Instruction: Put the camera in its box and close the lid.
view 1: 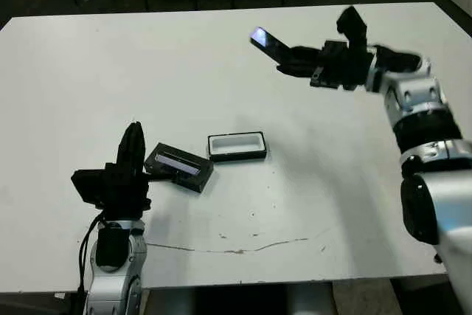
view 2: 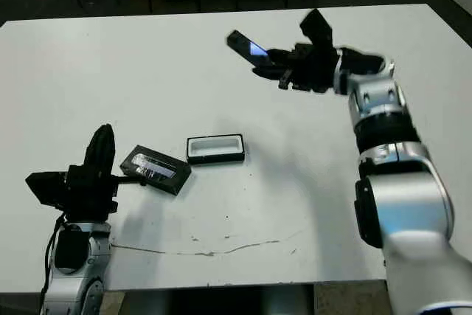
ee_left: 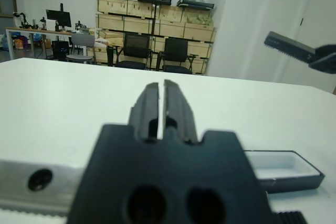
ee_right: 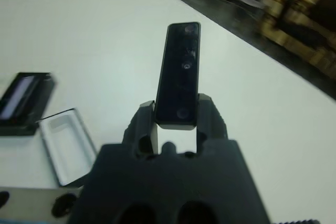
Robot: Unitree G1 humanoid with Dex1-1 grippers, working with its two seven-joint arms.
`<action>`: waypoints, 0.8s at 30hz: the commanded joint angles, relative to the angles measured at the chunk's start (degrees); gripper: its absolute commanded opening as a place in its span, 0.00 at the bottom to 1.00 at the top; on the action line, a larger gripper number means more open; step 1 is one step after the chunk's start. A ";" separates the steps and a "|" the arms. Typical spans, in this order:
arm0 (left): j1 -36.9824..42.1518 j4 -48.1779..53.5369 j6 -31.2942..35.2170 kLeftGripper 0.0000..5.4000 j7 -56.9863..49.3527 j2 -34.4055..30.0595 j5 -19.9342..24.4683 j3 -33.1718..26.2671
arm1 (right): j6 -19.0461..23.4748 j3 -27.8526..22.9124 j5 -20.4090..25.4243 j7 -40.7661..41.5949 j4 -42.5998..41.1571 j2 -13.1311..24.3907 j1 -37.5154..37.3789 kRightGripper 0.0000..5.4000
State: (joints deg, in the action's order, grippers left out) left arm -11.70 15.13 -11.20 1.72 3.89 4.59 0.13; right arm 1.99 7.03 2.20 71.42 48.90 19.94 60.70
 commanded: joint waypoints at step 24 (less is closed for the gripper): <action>-1.43 -0.40 0.36 0.00 -0.23 -0.01 0.02 0.10 | 3.79 20.86 -11.24 15.86 -4.07 -1.51 0.95 0.08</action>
State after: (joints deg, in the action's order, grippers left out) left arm -12.19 15.21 -11.32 1.48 4.19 4.64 0.16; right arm 6.35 27.28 -8.56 86.97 43.83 19.00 62.39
